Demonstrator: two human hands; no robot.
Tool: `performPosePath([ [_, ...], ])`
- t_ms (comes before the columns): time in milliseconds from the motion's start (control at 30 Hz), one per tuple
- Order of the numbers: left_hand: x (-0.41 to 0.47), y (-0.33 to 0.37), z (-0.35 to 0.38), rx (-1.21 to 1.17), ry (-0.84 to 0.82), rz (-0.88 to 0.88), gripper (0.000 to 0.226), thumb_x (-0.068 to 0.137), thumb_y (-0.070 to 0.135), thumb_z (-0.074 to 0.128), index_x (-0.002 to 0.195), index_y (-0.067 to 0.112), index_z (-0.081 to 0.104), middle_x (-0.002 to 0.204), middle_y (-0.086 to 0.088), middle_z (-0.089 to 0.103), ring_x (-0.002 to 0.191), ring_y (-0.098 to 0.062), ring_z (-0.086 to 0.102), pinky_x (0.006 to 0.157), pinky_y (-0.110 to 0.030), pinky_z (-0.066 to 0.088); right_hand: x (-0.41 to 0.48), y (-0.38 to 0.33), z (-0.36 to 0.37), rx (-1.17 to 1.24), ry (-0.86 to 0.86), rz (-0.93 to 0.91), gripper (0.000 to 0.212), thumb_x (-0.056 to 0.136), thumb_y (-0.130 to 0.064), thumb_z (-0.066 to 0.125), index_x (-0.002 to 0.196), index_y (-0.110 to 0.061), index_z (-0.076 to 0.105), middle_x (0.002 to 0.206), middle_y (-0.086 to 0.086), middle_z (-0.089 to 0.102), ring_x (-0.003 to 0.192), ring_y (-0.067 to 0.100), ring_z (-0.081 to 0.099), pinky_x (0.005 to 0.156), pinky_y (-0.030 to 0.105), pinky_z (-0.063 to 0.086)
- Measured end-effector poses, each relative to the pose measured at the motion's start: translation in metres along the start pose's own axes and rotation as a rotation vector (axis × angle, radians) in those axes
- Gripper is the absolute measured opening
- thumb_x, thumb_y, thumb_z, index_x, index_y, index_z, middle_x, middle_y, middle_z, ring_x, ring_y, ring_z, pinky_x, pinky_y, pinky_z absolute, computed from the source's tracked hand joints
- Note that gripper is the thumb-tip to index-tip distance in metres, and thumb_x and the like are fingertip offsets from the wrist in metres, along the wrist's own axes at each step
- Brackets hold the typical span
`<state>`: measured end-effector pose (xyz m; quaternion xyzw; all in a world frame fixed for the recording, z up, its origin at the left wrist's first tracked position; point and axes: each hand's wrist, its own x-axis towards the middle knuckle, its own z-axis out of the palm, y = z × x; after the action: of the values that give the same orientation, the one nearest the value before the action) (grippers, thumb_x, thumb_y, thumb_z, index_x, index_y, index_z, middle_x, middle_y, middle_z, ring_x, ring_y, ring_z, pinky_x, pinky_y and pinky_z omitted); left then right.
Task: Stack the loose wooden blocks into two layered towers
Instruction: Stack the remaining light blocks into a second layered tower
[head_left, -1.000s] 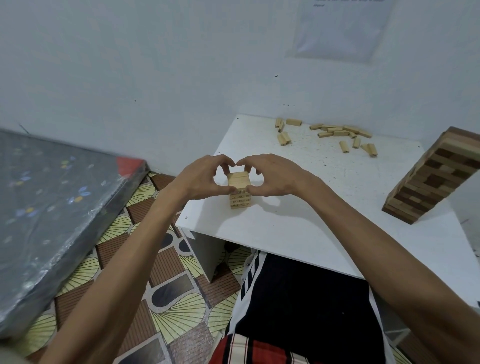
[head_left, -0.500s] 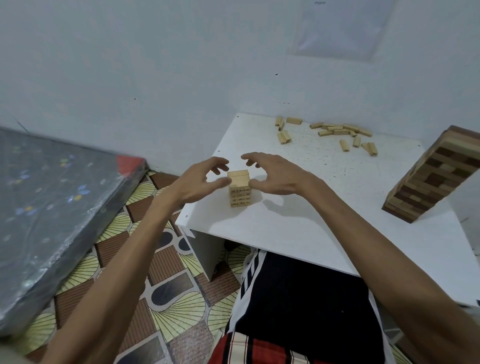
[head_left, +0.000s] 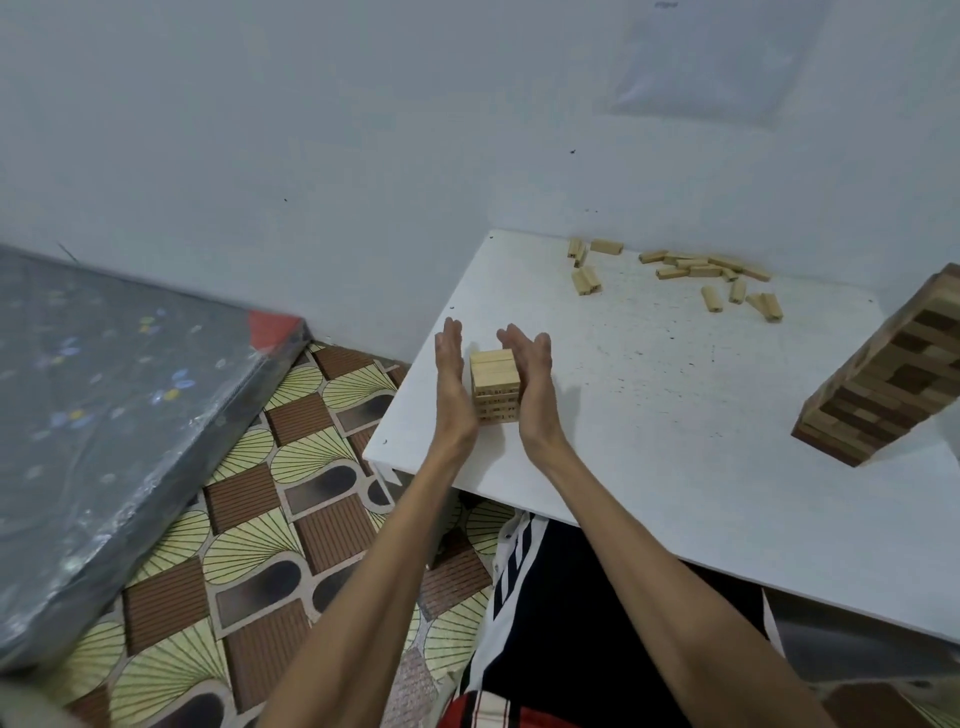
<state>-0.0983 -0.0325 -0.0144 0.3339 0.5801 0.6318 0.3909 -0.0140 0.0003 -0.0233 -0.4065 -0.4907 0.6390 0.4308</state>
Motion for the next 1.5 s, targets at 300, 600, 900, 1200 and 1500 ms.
performPosePath([
  [300, 0.011, -0.021, 0.005, 0.005, -0.019, 0.042, 0.098, 0.077, 0.098, 0.028, 0.157, 0.040, 0.034, 0.163, 0.021, 0.030, 0.155, -0.004, 0.014, 0.128, -0.048, 0.013, 0.004, 0.012, 0.001, 0.010, 0.016, -0.057, 0.071, 0.098, -0.070, 0.024, 0.152, -0.031, 0.049, 0.153, -0.015, 0.051, 0.137, 0.003, 0.050, 0.113, 0.032, 0.044],
  [600, 0.010, -0.022, 0.009, -0.013, -0.032, 0.091, 0.100, 0.080, 0.094, 0.033, 0.158, 0.031, 0.035, 0.160, 0.018, 0.039, 0.150, 0.000, 0.027, 0.128, -0.045, 0.017, 0.007, 0.018, 0.006, -0.030, 0.013, -0.102, 0.078, 0.090, -0.078, 0.031, 0.153, -0.035, 0.046, 0.151, -0.015, 0.051, 0.133, 0.009, 0.055, 0.112, 0.042, 0.046],
  [900, 0.012, -0.026, 0.007, -0.034, -0.021, 0.091, 0.097, 0.082, 0.092, 0.032, 0.157, 0.031, 0.037, 0.160, 0.016, 0.039, 0.150, 0.000, 0.028, 0.128, -0.046, 0.017, 0.008, 0.019, 0.004, -0.014, 0.011, -0.089, 0.080, 0.088, -0.078, 0.031, 0.152, -0.033, 0.047, 0.145, -0.019, 0.055, 0.129, 0.003, 0.057, 0.108, 0.032, 0.048],
  [1200, 0.018, -0.017, -0.008, -0.062, 0.035, 0.104, 0.080, 0.094, 0.071, 0.018, 0.154, 0.023, 0.042, 0.154, 0.010, 0.049, 0.143, -0.004, 0.043, 0.126, -0.045, 0.021, 0.004, 0.006, -0.012, -0.004, 0.050, -0.063, 0.090, 0.084, -0.083, 0.025, 0.151, -0.027, 0.049, 0.153, -0.012, 0.052, 0.142, 0.001, 0.044, 0.124, 0.042, 0.030],
  [1500, 0.025, 0.057, -0.008, 0.297, -0.199, 0.299, 0.048, 0.102, 0.049, 0.044, 0.138, 0.022, 0.062, 0.139, 0.012, 0.063, 0.129, 0.000, 0.054, 0.107, -0.019, 0.040, 0.002, -0.043, -0.063, -0.406, 0.077, -0.239, 0.055, 0.100, -0.060, 0.048, 0.141, -0.025, 0.060, 0.141, -0.014, 0.061, 0.130, 0.000, 0.054, 0.113, 0.031, 0.043],
])
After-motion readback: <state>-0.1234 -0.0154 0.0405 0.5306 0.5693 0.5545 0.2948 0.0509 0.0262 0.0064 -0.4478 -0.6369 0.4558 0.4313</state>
